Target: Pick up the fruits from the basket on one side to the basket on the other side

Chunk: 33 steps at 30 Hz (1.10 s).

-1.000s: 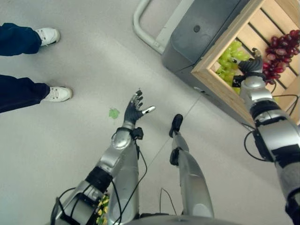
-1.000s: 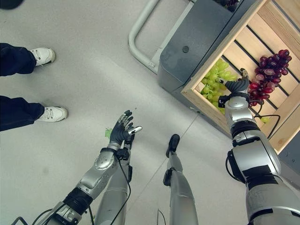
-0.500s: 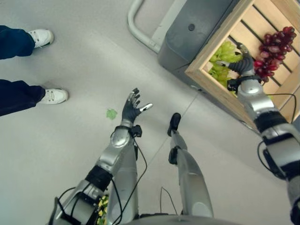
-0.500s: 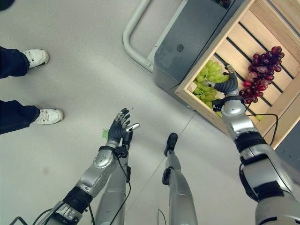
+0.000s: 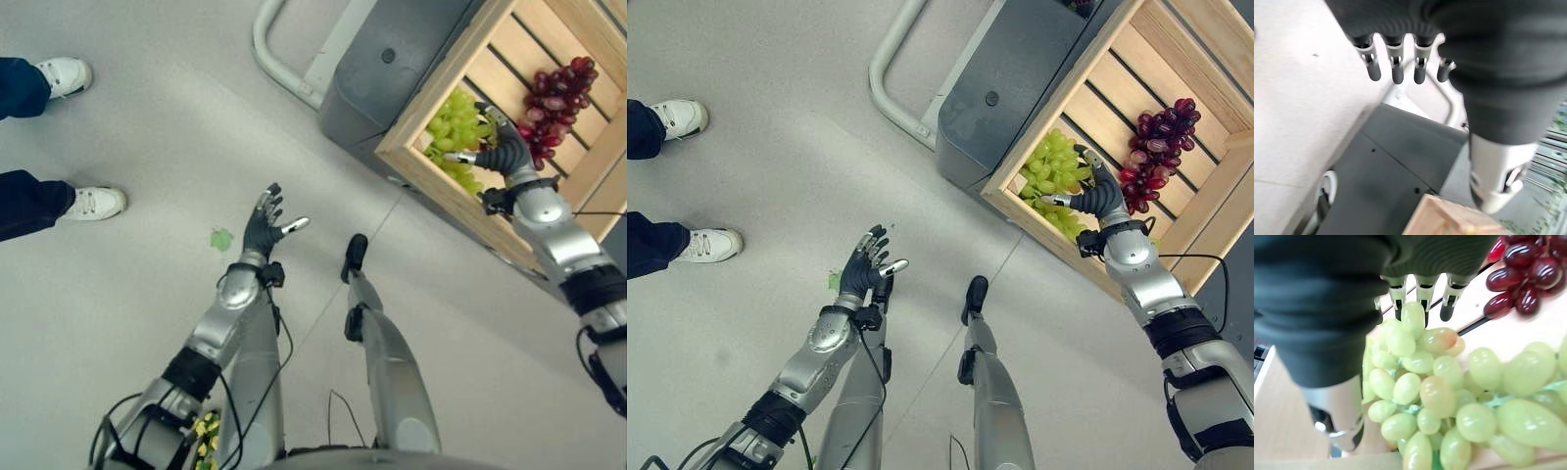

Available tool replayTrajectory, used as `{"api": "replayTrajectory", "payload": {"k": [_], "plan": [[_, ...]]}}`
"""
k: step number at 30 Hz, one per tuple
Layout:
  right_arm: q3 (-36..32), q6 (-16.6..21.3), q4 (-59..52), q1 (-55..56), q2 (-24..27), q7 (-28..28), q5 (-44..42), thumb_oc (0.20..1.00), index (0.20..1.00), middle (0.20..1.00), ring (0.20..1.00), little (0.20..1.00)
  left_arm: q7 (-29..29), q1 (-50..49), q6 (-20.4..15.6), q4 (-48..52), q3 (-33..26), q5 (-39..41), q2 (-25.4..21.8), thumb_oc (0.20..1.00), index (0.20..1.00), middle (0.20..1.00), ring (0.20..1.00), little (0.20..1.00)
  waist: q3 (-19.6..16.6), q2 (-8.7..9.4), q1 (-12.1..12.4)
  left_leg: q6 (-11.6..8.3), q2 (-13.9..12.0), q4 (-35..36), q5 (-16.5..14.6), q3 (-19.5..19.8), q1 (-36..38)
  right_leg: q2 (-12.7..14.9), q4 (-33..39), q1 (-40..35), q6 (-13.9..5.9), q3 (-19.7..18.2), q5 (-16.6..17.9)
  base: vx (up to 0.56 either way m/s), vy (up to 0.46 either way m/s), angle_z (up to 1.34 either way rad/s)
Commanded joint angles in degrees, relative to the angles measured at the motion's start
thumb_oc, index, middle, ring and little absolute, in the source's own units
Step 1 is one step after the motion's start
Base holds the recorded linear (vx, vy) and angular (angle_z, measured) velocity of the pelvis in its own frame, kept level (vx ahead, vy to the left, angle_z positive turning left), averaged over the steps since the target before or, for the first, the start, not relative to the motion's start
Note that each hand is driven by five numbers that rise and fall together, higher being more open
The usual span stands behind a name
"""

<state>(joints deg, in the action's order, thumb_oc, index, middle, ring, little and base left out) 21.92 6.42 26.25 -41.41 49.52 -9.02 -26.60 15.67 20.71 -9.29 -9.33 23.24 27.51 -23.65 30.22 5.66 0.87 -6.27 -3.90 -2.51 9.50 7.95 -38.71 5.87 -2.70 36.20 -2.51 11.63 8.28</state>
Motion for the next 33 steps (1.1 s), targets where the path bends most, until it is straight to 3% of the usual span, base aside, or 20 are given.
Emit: {"api": "replayTrajectory", "payload": {"k": [1,7,13,20,33], "plan": [[0.81,2.26,-0.21,-1.91,3.60,0.33,-2.69,1.000,1.000,1.000,1.000,1.000,-1.12,-1.75,-1.88,4.62,-1.94,-4.82,0.55,1.000,1.000,1.000,1.000,1.000,-0.43,1.34,0.67,-0.50,1.18,-3.88,-7.04,-2.77,2.17,3.79,-6.58,-3.89,-6.46,-1.17,-10.43,0.00,0.000,0.00],[6.94,-0.03,9.74,-10.75,2.52,-1.50,2.78,1.000,1.000,1.000,1.000,1.000,-1.88,1.38,-0.87,3.89,0.81,-8.63,-1.93,1.000,1.000,1.000,1.000,1.000,-0.43,0.91,1.15,-0.54,1.28,-3.77,-6.82,-2.90,2.54,3.79,-6.28,-4.32,-6.51,-1.49,-10.09,-0.03,0.011,-0.02],[10.26,-1.82,22.67,-19.63,-4.12,-3.37,5.40,1.000,1.000,1.000,1.000,1.000,-1.22,5.00,-1.14,3.21,2.10,-8.99,-2.18,1.000,1.000,1.000,1.000,1.000,-0.43,0.09,1.41,-0.44,1.39,-3.45,-6.16,-3.11,2.26,3.88,-5.90,-3.74,-6.46,-1.72,-9.34,-0.01,0.010,-0.02],[6.59,-2.46,40.08,-26.29,-15.21,-8.43,5.46,1.000,1.000,1.000,1.000,1.000,-0.13,5.81,-0.73,1.20,4.10,-8.85,1.99,1.000,1.000,1.000,1.000,1.000,-0.43,-1.06,2.41,-0.15,1.54,-3.13,-6.54,-3.29,3.00,3.93,-5.75,-4.35,-6.49,-1.96,-9.53,-0.01,0.008,-0.04],[3.75,-5.61,52.56,-28.97,-22.54,-11.70,8.58,1.000,1.000,1.000,1.000,1.000,0.68,8.91,-0.56,0.83,6.94,-7.74,4.45,1.000,1.000,1.000,1.000,1.000,-0.43,-4.05,4.58,0.27,2.30,-2.94,-6.72,-3.07,3.34,4.39,-6.01,-4.65,-6.59,-1.24,-9.70,0.00,0.001,0.00]]}}
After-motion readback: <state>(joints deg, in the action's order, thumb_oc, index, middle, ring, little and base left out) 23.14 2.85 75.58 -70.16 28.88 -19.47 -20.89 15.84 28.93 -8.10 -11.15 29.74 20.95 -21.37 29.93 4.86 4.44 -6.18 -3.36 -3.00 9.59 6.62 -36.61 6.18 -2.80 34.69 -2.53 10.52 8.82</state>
